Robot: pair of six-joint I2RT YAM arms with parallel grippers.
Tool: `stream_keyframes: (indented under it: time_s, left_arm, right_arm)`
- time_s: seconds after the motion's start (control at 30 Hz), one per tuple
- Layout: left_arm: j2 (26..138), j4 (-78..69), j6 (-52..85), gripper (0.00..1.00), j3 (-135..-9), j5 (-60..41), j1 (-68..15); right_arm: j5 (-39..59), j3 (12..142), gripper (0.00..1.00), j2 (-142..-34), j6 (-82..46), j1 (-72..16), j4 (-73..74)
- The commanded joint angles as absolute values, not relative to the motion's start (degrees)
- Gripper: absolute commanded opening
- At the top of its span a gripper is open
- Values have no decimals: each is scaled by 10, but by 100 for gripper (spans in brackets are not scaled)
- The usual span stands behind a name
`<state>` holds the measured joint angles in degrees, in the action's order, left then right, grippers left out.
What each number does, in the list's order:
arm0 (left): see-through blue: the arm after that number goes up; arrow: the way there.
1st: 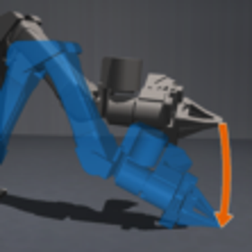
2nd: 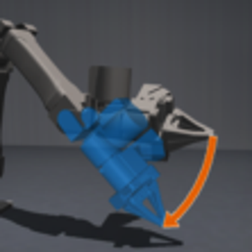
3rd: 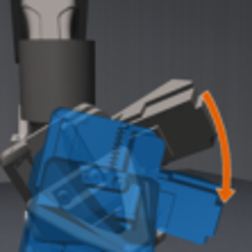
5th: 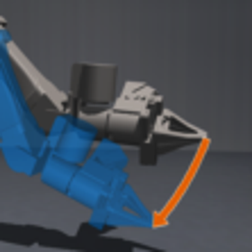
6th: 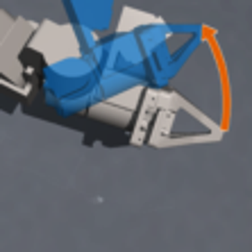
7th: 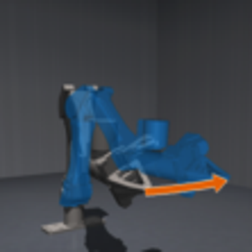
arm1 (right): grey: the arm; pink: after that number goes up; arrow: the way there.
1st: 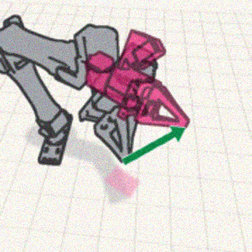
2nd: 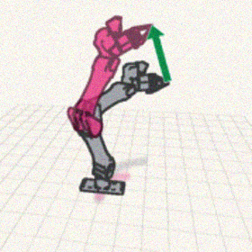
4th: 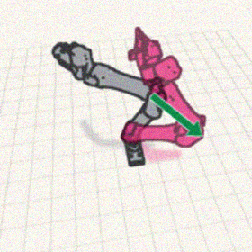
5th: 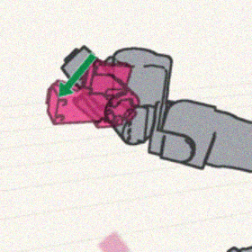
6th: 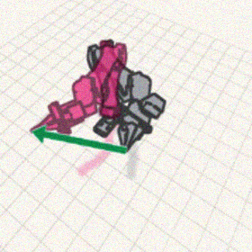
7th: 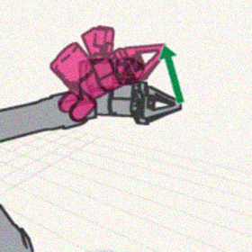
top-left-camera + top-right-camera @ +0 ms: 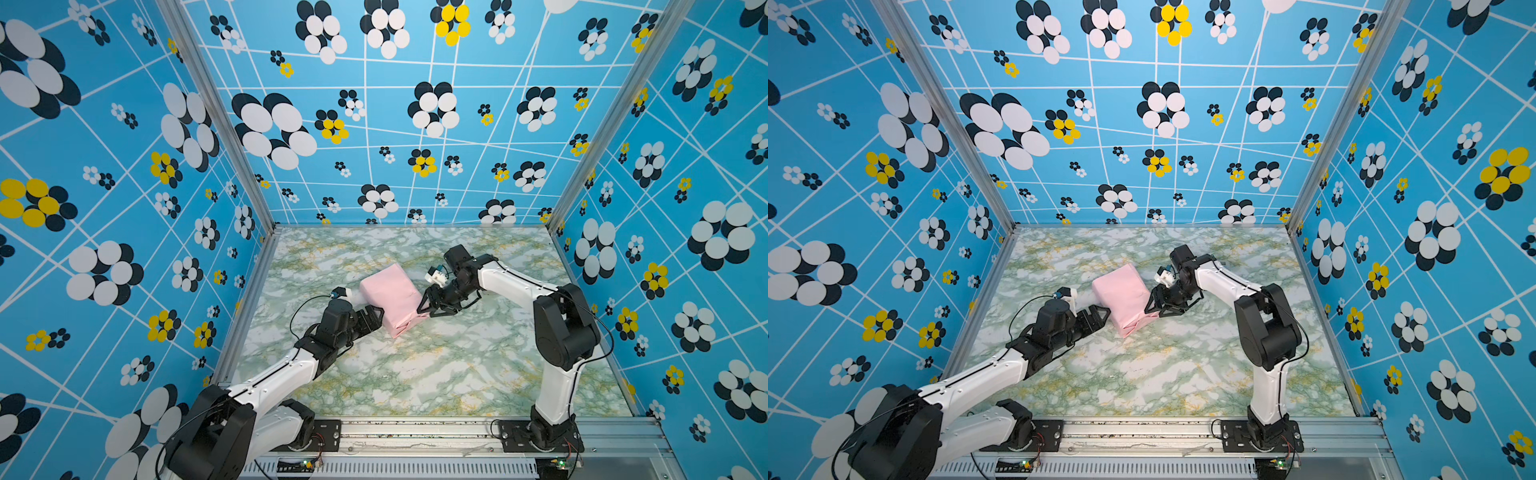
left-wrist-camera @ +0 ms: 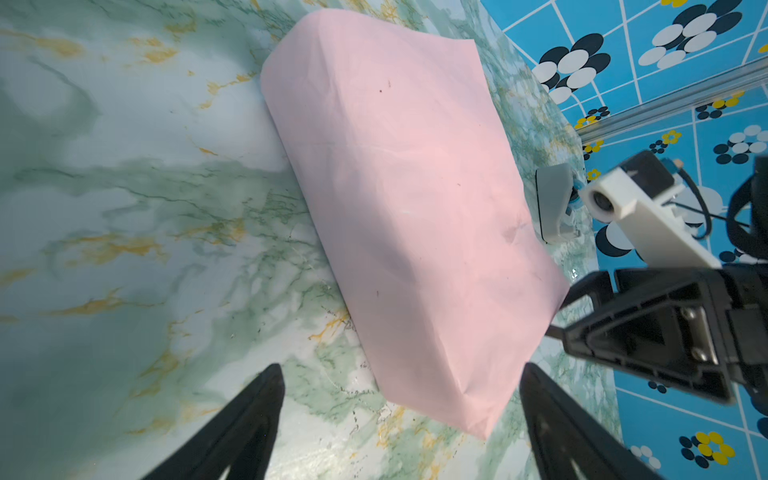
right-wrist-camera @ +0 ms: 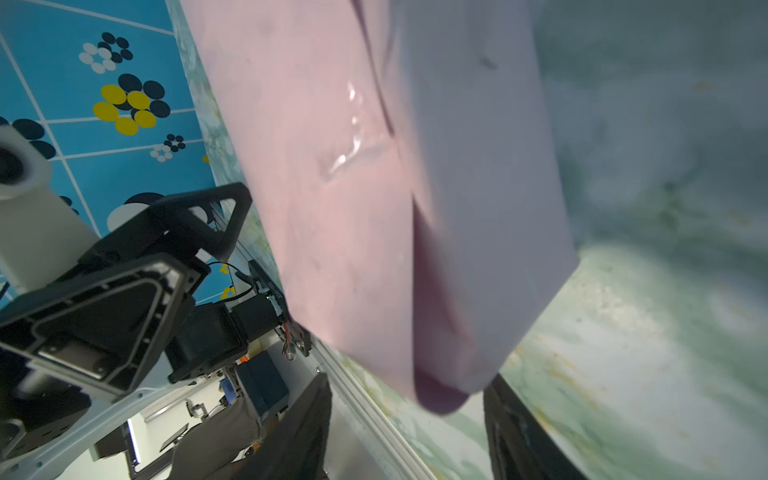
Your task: Wrap the gift box in paper
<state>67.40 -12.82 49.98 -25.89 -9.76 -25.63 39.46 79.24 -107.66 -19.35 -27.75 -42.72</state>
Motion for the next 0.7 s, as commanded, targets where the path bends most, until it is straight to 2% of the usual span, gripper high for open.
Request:
stream_keyframes:
  time_s: [0.0, 0.07, 0.3, 0.5, 0.67]
  left_arm:
    - [703, -163, 500, 89, -285, -152, -246]
    - [723, -178, 510, 89, -287, -168, -245]
    - [796, -229, 545, 88, -303, -201, -245]
    - [851, -233, 543, 84, -337, -214, -244]
    - [880, -227, 531, 76, -361, -215, -244]
  right_arm:
    - [334, 787, 64, -1024, -242, -266, -428]
    - [304, 812, 65, -1044, -228, -258, -449]
    - [271, 1033, 65, -1198, -128, -257, -568]
    - [311, 1137, 64, -1300, -80, -267, -609]
    - [339, 1170, 59, -1344, -74, -275, -607]
